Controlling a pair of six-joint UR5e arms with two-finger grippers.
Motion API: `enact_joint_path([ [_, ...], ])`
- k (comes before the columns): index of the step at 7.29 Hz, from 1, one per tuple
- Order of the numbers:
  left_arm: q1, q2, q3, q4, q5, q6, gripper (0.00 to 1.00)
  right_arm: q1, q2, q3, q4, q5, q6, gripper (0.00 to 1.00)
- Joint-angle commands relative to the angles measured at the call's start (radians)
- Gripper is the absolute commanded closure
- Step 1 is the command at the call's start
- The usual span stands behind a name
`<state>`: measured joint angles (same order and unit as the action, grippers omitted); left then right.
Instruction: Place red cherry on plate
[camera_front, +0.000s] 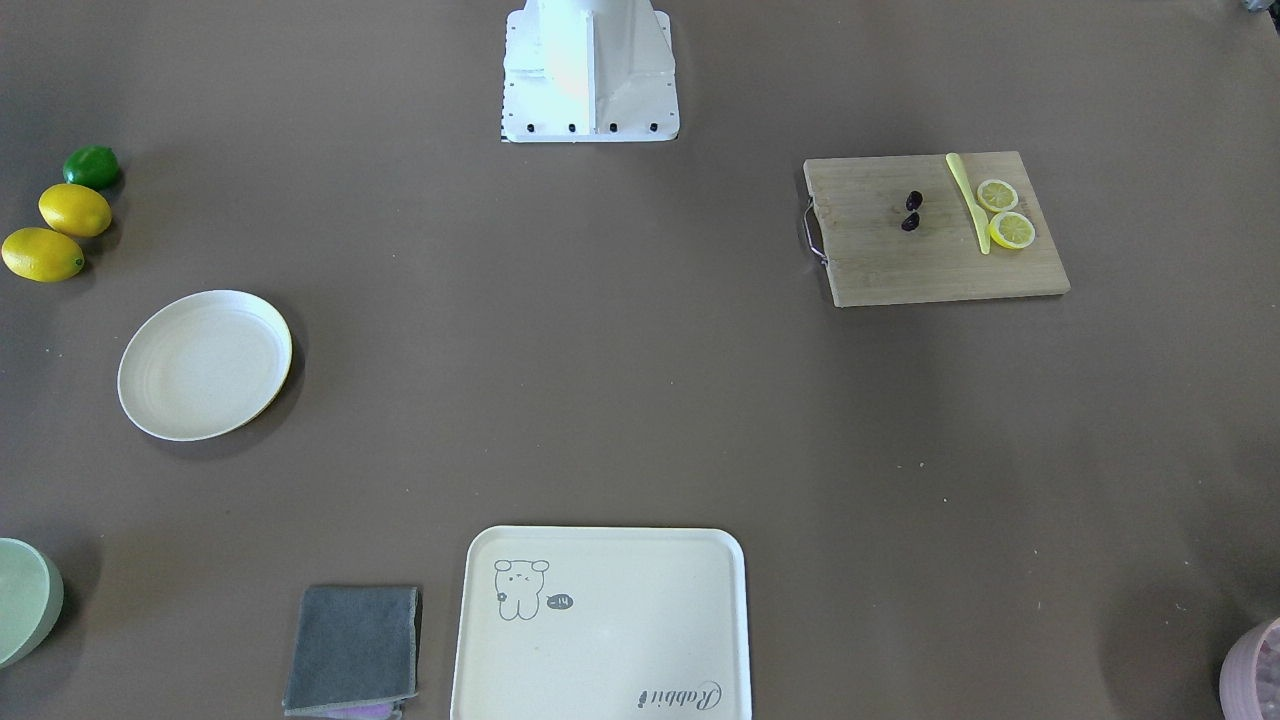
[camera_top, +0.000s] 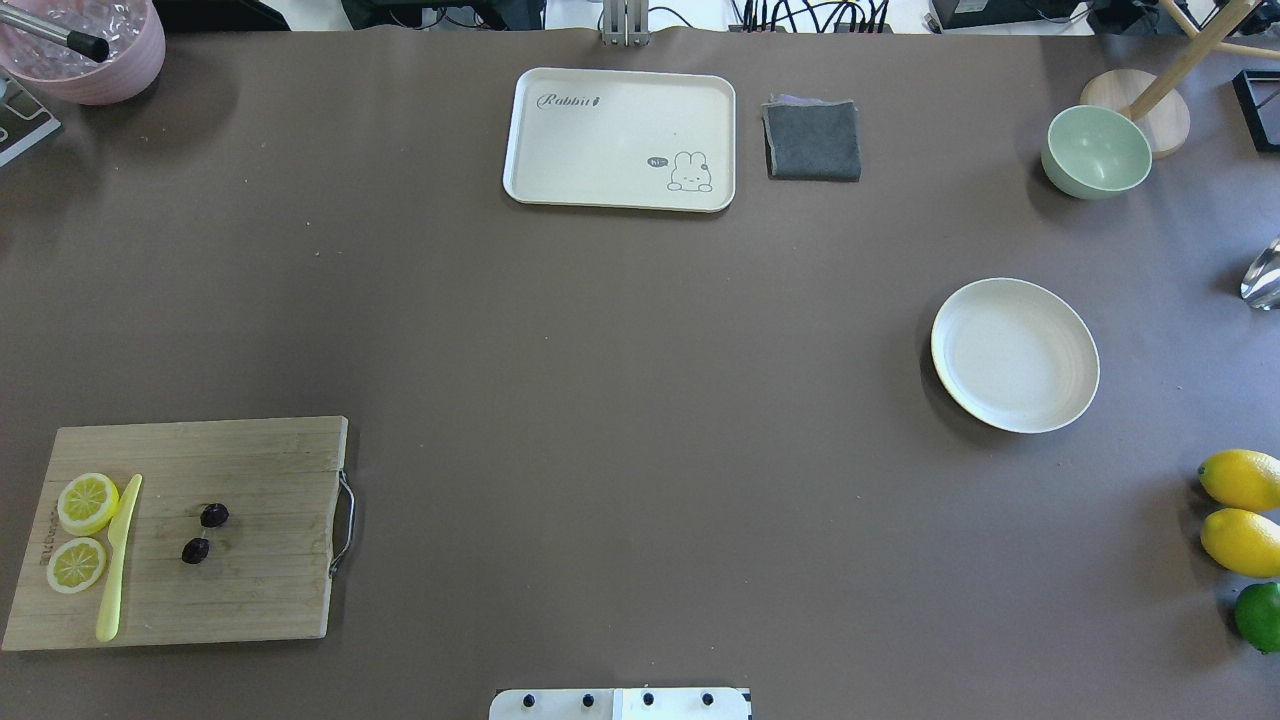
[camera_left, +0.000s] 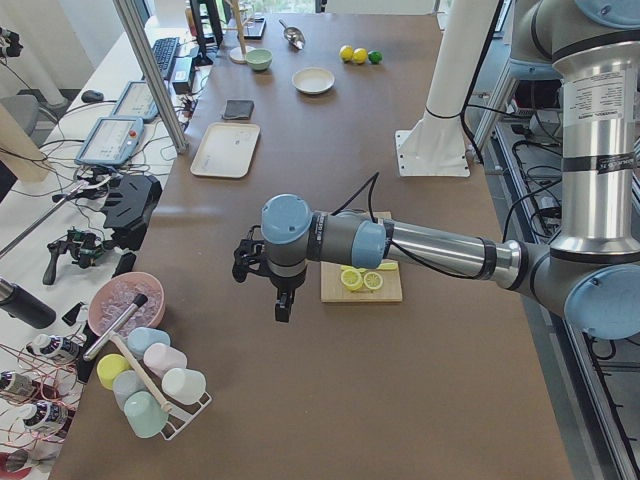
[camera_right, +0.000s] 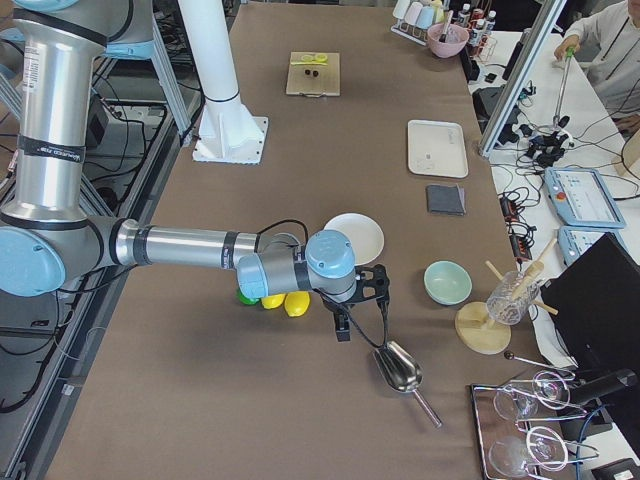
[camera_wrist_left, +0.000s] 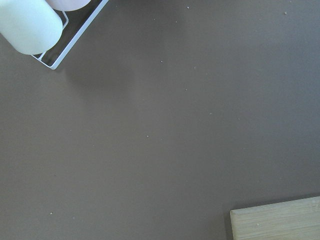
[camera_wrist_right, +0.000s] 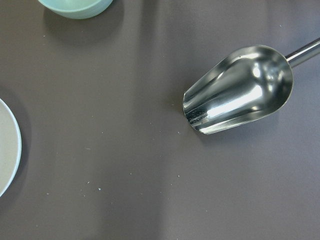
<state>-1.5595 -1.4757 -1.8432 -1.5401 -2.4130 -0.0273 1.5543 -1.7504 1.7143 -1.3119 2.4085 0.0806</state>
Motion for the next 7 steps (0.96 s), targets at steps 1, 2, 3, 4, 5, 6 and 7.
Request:
enact_joint_path([
  [1,0.009,-0.003,-0.001,-0.017,0.003,0.001,0.02,0.001,-0.006,0.005,0.002,0.009,0.001,0.0],
  [2,0.012,-0.006,0.007,-0.015,0.003,0.001,0.02,0.001,-0.006,0.005,0.002,0.009,0.002,0.0],
  [3,0.012,0.0,0.004,-0.018,0.002,0.001,0.02,0.001,-0.004,0.007,0.003,0.009,0.002,0.0],
  [4,0.012,0.0,0.005,-0.018,0.006,0.001,0.02,0.001,-0.001,0.007,0.005,0.009,0.002,0.0],
  [5,0.01,0.0,-0.001,-0.02,0.006,-0.002,0.02,0.0,0.002,0.007,0.005,0.009,0.002,0.0],
  [6,0.012,-0.002,-0.004,-0.021,0.002,-0.006,0.02,0.0,0.0,0.005,0.006,0.011,0.002,0.0],
  [7,0.01,-0.005,-0.004,-0.026,0.0,-0.008,0.02,0.0,-0.004,0.008,0.006,0.035,0.002,0.0],
])
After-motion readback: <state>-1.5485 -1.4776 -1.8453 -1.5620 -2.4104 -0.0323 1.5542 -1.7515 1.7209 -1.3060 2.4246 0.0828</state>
